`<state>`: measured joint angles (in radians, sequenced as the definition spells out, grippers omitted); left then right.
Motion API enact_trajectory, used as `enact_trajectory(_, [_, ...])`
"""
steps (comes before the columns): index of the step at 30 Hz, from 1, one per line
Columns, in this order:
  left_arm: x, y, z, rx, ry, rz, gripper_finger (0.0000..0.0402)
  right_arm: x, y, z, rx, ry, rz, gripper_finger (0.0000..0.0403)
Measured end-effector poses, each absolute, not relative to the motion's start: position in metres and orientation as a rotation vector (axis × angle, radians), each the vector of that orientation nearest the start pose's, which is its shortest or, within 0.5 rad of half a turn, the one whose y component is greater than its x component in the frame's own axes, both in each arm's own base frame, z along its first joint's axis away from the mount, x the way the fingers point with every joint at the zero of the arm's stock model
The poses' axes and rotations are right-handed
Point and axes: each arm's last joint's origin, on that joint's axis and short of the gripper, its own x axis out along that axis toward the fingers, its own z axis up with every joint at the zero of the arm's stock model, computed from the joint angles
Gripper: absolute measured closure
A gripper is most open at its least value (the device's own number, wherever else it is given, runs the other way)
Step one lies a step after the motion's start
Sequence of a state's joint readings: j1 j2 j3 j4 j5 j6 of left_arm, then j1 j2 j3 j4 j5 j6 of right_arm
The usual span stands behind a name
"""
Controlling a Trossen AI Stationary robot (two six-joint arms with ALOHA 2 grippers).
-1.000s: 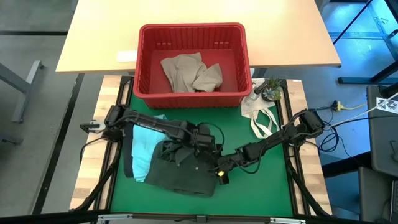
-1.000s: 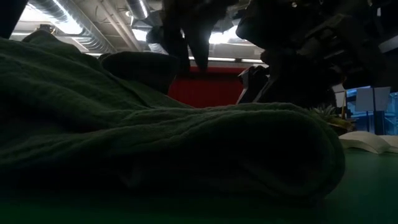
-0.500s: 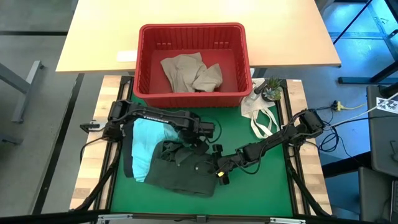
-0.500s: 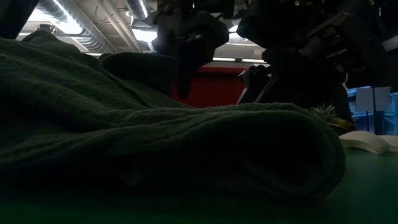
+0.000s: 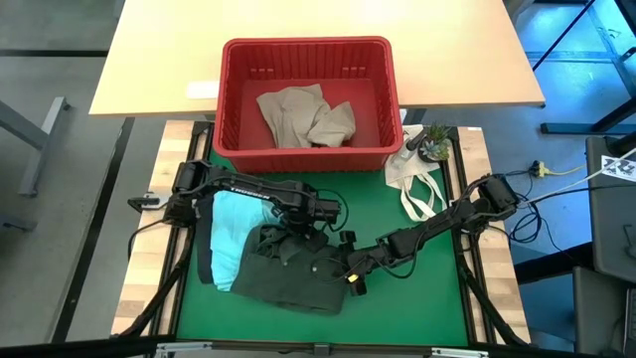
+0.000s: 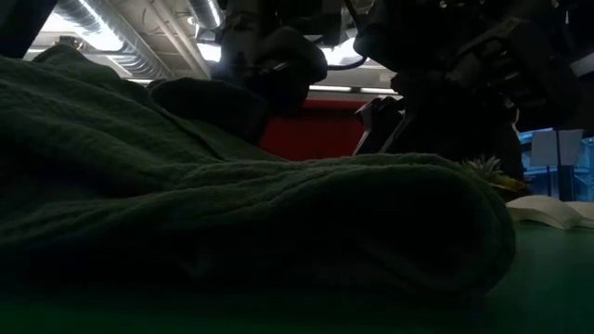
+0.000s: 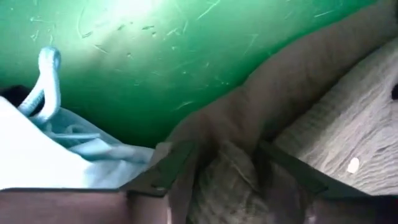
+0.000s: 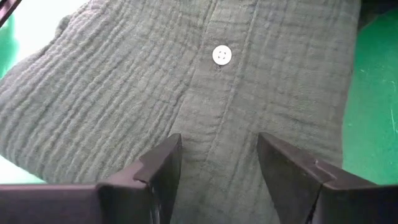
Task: Fold Laundry from Bin
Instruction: Fold the green polo shirt from the red laundry bin
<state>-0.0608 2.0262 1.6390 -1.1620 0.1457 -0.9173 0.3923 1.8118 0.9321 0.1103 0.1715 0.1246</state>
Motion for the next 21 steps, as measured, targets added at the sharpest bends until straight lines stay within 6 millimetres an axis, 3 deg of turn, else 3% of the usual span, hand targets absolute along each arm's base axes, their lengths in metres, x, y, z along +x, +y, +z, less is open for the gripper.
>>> enact_trajectory(9, [0.386,-0.028,0.208,-0.777,1.517,0.564,0.0391,0.330,0.131,0.142,-0.096,0.751,0.163,0.0194])
enact_trajectory(13, [0.385,-0.033,0.216,-0.715,1.496,0.580,0.0398,0.329,0.131,0.142,-0.097,0.752,0.163,0.0194])
enact_trajectory(21, [0.371,-0.051,0.255,-0.569,1.568,0.709,0.0400,0.329,0.131,0.142,-0.097,0.753,0.163,0.0194])
